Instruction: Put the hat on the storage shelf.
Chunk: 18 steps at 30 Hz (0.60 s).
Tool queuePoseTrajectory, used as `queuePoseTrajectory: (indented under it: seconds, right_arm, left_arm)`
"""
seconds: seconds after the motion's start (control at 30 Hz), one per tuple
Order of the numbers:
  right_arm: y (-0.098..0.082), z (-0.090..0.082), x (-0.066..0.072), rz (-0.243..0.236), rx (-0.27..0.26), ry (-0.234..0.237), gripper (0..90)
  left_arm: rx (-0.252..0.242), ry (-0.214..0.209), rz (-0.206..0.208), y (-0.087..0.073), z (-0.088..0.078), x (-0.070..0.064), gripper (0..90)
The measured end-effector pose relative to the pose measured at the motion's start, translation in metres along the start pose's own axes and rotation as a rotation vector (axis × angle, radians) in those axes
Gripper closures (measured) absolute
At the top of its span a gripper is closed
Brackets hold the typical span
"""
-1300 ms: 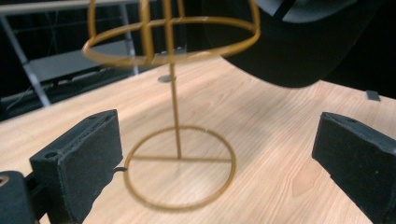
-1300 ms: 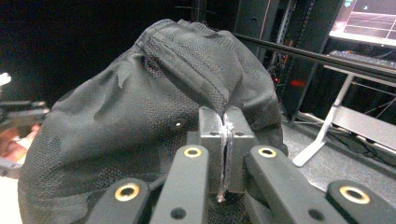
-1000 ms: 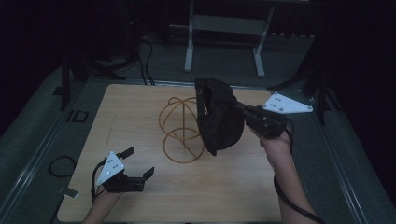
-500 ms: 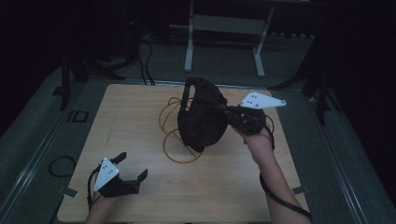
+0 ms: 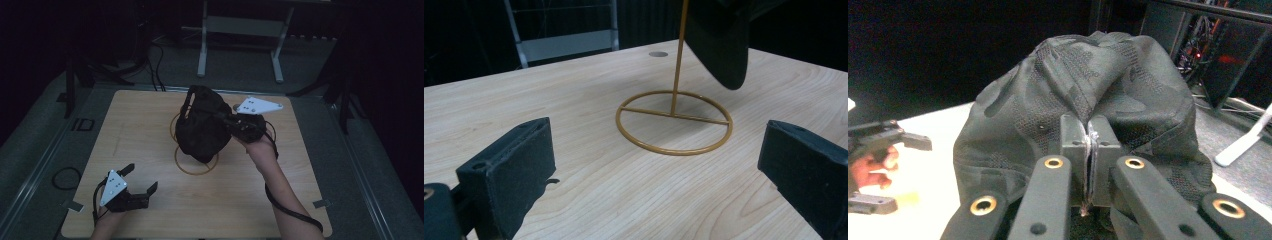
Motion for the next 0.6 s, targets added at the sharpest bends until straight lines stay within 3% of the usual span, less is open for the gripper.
queuePoseTrajectory:
  seconds: [0.33, 0.6]
  right_arm:
    - [-0.001, 0.013, 0.001, 0.008, 0.018, 0.002, 87.0]
    - [-0.004, 0.023, 0.006, -0.001, 0.026, 0.013, 79.2]
  left_arm:
    - [-0.007, -0.008, -0.003, 0.000, 0.000, -0.001, 2.4]
    - [-0.010, -0.007, -0.008, 0.000, -0.001, 0.000, 2.3]
Point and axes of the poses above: each handheld gripper's, and its own axes: z roughly forward along the jaws, y roughly out of its top, x roughly to its left, the point moved 1 cm from there along z, roughly forward along the jaws, and after that the axes turned 15 degrees about z, right-handed, at the moved point
